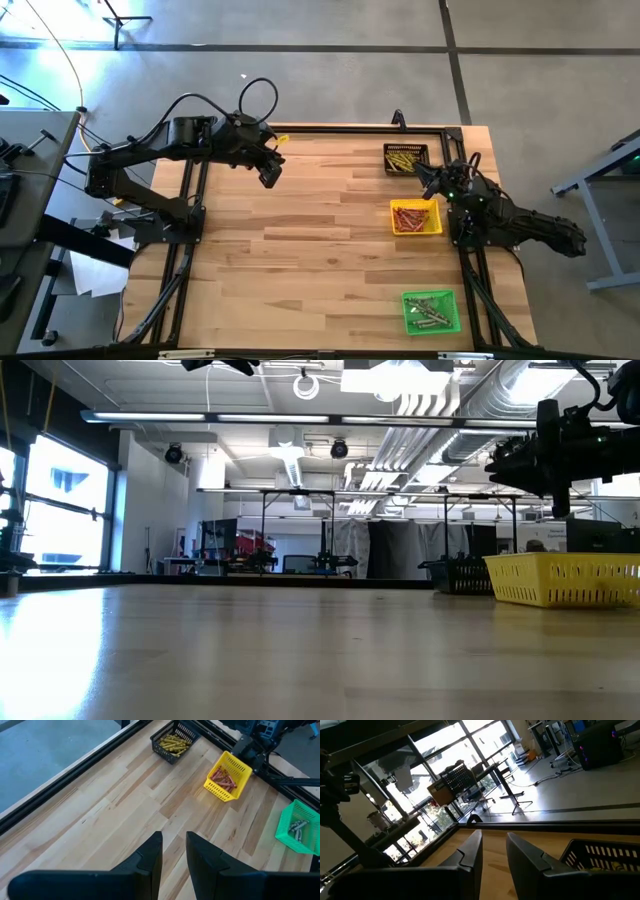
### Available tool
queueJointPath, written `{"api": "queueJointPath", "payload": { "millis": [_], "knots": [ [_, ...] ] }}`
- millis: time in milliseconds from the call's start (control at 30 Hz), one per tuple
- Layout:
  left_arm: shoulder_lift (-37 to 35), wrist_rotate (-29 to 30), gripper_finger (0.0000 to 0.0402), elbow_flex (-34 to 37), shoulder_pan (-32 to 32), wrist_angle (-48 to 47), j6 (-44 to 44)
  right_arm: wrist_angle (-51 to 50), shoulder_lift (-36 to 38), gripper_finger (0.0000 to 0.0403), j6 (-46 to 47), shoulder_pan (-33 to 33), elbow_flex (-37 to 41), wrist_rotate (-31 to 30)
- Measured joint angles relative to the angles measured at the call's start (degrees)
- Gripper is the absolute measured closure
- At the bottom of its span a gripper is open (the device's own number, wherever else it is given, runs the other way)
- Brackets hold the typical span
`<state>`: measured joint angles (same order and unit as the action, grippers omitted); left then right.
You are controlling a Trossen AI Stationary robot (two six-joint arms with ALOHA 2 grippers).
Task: Sort crayons
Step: Return to Home Position
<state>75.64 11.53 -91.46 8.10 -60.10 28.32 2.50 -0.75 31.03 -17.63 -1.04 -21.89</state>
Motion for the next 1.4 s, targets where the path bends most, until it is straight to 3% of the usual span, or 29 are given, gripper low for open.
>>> {"api": "queueJointPath", "payload": {
  "millis": [1233, 1400],
  "knots": [
    [-0.01, -0.86, 0.0326, 0.02, 0.13, -0.51, -2.17, 0.0, 0.0, 0.0331, 0.0, 0.01, 0.0, 0.0],
    [-1.12, 6.93, 0.0326, 0.04, -0.04, 1.91, -2.51, -0.01, 0.01, 0.0331, 0.0, 0.02, 0.0, 0.0]
  ]
}}
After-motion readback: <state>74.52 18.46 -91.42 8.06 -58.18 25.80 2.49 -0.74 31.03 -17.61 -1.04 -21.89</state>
